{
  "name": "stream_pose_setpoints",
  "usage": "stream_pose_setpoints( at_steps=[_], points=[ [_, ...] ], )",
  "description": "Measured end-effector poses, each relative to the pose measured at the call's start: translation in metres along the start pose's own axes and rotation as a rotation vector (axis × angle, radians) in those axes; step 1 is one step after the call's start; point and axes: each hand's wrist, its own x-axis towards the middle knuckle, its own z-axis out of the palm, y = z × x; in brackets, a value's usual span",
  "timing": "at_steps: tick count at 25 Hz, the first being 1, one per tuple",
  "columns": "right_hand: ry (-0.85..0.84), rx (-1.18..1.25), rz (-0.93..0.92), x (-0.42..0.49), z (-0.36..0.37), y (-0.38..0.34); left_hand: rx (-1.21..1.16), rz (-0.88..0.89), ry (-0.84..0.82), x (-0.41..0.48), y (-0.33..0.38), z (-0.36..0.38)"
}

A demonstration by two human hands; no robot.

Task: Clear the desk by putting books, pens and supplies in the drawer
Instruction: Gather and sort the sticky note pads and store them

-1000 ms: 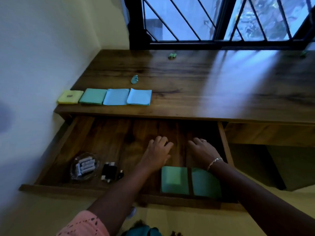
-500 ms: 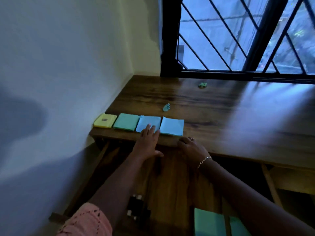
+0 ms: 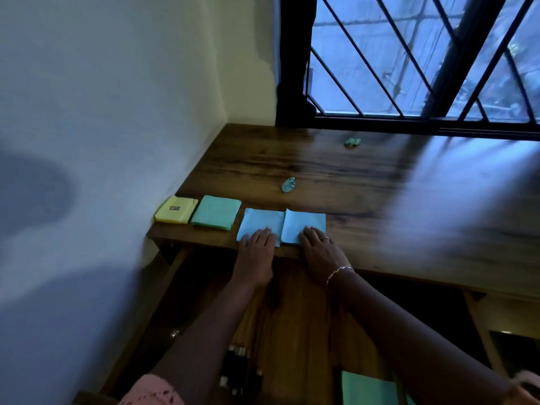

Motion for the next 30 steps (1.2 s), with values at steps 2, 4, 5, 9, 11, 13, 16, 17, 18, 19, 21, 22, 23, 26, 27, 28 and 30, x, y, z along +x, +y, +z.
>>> stream_pose_setpoints(
  at_steps=[2,4,5,9,11,13,16,17,18,19,21,22,23,26,27,28,30],
  points=[
    [0.051,0.002,0.016,-0.013,0.002,0.002,-0.041,0.016,0.064,-0.010,0.008,0.002],
    [0.060,-0.006,-0.001,-0.026,-0.001,0.005,-0.084,0.060,0.200,-0.017,0.017,0.003],
    [0.079,-0.005,-0.021,-0.032,-0.002,0.007,-0.092,0.081,0.272,-0.020,0.021,0.003],
    [0.142,0.029,0.011,-0.059,-0.011,0.011,-0.089,0.025,0.217,-0.038,0.053,-0.020],
    [0.115,0.059,0.030,-0.080,-0.018,0.018,-0.054,0.034,0.241,-0.049,0.070,-0.026],
    [0.083,0.059,0.033,-0.103,-0.025,0.032,-0.069,0.042,0.232,-0.065,0.090,-0.039],
    [0.039,0.110,0.066,-0.139,-0.038,0.058,-0.131,0.089,0.229,-0.080,0.123,-0.055],
    [0.016,0.130,0.092,-0.148,-0.040,0.068,-0.155,0.106,0.233,-0.082,0.132,-0.059],
    [-0.008,0.138,0.125,-0.157,-0.041,0.077,-0.175,0.117,0.213,-0.084,0.142,-0.062],
    [-0.030,0.121,0.155,-0.167,-0.041,0.086,-0.186,0.128,0.177,-0.086,0.153,-0.061],
    [-0.064,0.064,0.184,-0.184,-0.034,0.099,-0.159,0.169,0.111,-0.083,0.170,-0.050],
    [-0.070,0.037,0.193,-0.191,-0.027,0.104,-0.141,0.206,0.101,-0.081,0.178,-0.041],
    [-0.076,0.005,0.196,-0.198,-0.019,0.107,-0.134,0.271,0.107,-0.080,0.185,-0.033],
    [-0.118,-0.048,0.168,-0.206,0.008,0.115,-0.005,0.473,0.096,-0.072,0.197,-0.007],
    [-0.164,-0.081,0.156,-0.208,0.016,0.115,0.081,0.526,0.081,-0.068,0.200,0.007],
    [-0.218,-0.119,0.138,-0.209,0.025,0.115,0.152,0.555,0.058,-0.068,0.203,0.022],
    [-0.309,-0.169,0.120,-0.207,0.042,0.115,0.191,0.624,-0.006,-0.072,0.206,0.049]
  ],
)
